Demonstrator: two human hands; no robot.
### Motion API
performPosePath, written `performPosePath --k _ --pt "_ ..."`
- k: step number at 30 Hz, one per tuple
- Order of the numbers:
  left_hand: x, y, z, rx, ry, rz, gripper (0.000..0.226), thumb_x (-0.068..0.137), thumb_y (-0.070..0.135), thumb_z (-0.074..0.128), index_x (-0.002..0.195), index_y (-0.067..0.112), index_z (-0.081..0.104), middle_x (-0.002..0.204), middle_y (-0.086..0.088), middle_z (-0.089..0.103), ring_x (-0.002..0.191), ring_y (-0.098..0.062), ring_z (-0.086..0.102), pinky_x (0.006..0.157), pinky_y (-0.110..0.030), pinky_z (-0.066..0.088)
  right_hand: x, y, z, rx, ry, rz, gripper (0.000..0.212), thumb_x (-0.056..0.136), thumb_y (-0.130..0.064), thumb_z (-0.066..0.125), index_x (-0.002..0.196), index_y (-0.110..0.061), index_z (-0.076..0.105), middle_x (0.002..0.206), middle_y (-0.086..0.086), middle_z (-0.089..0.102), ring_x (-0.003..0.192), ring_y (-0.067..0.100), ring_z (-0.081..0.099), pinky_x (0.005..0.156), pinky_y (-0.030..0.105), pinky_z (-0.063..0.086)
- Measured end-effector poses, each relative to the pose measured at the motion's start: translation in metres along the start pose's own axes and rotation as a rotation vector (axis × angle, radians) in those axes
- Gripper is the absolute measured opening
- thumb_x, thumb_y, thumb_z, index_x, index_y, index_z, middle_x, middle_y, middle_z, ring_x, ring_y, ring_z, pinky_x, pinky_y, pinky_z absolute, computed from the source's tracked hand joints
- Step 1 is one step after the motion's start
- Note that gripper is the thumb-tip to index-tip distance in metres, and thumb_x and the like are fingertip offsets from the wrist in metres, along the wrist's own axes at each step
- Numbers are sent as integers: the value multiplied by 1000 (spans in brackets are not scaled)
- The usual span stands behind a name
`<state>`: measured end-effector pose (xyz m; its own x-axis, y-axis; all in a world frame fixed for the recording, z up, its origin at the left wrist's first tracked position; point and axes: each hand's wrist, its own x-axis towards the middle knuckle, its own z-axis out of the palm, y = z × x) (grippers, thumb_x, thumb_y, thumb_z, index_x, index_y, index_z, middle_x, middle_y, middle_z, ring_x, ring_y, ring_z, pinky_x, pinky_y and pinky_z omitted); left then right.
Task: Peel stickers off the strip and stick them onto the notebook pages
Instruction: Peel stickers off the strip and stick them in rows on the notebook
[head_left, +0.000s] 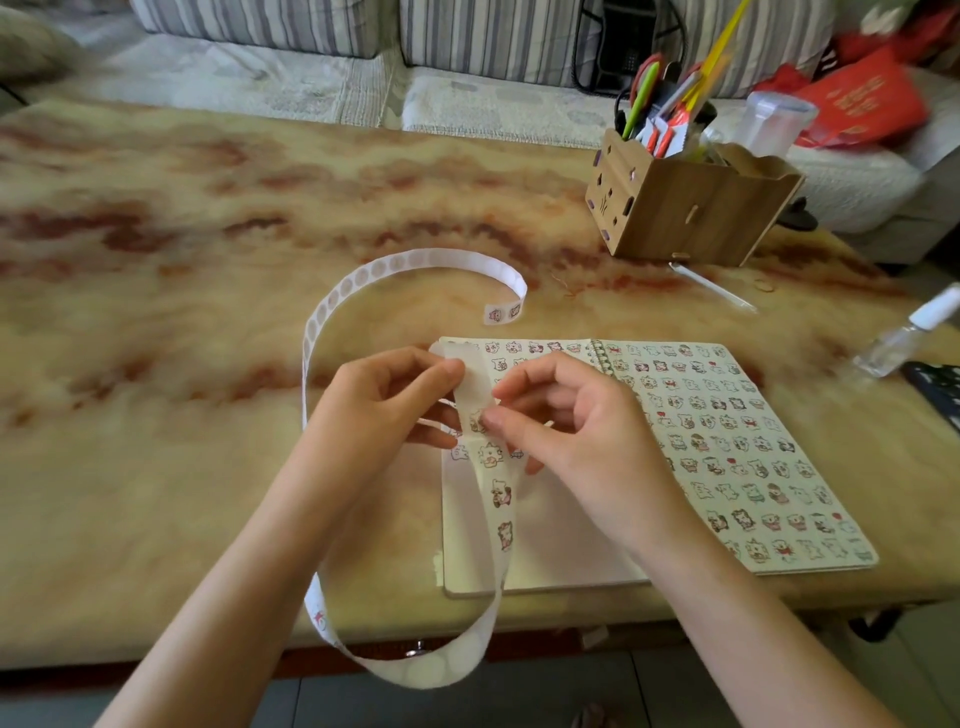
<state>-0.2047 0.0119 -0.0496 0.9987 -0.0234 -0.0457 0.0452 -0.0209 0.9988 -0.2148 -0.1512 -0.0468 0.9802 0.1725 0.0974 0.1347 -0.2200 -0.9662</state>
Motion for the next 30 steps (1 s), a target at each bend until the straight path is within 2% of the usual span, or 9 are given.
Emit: performPosePath --k 3,7,13,24,30 --pt "-1 1 2 -3 -5 -14 22 91 18 57 85 1 69 75 -9 67 61 -10 65 54 -18 53 0 1 0 12 28 -11 10 80 -7 74 86 -13 69 78 5 72 70 17 65 58 18 49" --pt "-3 5 4 -30 -86 -63 32 91 28 54 87 0 70 69 -2 69 62 -10 65 60 -24 57 1 2 -1 4 64 -28 10 78 -8 75 83 -15 71 74 4 72 64 10 63 54 17 48" --pt "-6 5 4 15 -105 -94 14 86 12 63 88 -1 70 69 -5 68 63 -8 66 62 -20 57 1 4 -2 -30 82 -69 9 80 -7 74 83 -16 72 75 1 72 68 11 66 59 16 48" --pt "-6 6 5 1 -132 -98 13 88 10 60 83 3 70 63 2 68 62 -6 65 62 -18 56 1 6 -3 -102 107 -147 10 81 -8 74 83 -17 72 76 -8 71 69 8 65 64 21 51" --pt "-6 8 5 8 -143 -85 15 88 10 60 79 6 70 63 3 67 64 -6 65 65 -19 57 1 7 -3 -124 108 -156 9 80 -8 75 82 -17 73 74 -8 71 65 6 63 63 19 50"
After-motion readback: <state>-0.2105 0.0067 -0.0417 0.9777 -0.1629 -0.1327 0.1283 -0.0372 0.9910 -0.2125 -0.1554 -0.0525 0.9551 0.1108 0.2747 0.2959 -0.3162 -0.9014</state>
